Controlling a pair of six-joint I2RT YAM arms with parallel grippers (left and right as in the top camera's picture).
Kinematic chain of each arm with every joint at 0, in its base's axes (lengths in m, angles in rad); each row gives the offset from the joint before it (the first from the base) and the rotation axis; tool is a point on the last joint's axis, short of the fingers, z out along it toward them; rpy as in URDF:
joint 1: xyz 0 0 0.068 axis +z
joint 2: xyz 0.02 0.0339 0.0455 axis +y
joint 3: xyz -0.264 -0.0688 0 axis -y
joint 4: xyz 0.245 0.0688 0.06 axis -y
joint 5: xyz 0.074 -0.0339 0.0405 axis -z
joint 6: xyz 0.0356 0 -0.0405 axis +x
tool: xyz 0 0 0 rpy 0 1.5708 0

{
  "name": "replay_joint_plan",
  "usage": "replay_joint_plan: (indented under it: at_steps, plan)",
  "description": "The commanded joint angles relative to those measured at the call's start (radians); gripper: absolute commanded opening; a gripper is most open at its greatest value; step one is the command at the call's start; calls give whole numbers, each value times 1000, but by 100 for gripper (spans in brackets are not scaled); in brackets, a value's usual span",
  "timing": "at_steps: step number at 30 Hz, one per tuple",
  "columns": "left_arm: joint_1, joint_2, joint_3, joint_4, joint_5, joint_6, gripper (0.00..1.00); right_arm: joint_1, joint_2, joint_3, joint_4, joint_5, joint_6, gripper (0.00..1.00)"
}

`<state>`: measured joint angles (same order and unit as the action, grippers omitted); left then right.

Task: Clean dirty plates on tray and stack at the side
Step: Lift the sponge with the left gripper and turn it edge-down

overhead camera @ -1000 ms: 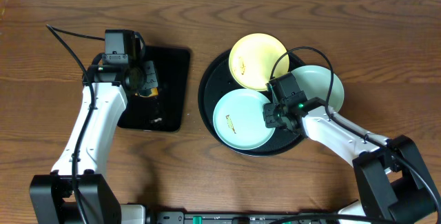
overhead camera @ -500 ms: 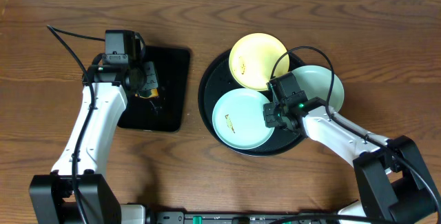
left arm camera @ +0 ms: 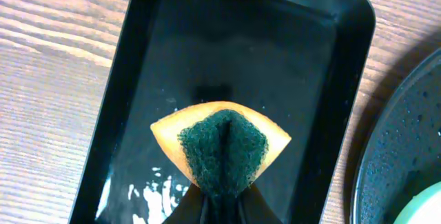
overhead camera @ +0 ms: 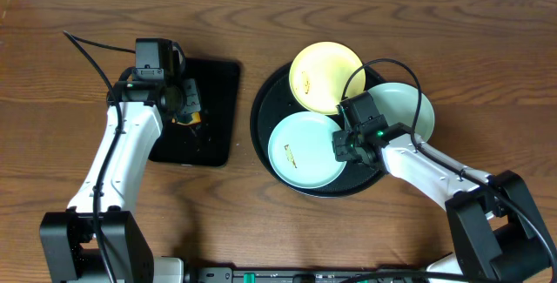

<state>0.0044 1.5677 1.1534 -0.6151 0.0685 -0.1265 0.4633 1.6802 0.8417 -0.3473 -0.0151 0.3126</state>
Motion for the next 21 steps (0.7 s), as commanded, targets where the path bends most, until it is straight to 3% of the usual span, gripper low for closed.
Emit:
replay_joint_plan:
  at_steps: [1, 6, 10, 17, 21]
  plan:
    - [-1, 7, -4, 3, 39, -26, 7, 10, 9, -5, 0, -1, 5, 16]
    - [-1, 7, 2, 23, 98, -27, 7, 9, 9, -5, 6, -1, 5, 18]
    - [-6, 7, 29, -21, 159, -44, 7, 10, 9, -5, 7, -1, 5, 2]
    - [-9, 7, 112, -97, -4, -37, 7, 10, 9, -5, 7, -1, 5, 1]
    - [-10, 22, 112, -130, 21, -27, 8, 10, 9, -5, 7, -1, 5, 1]
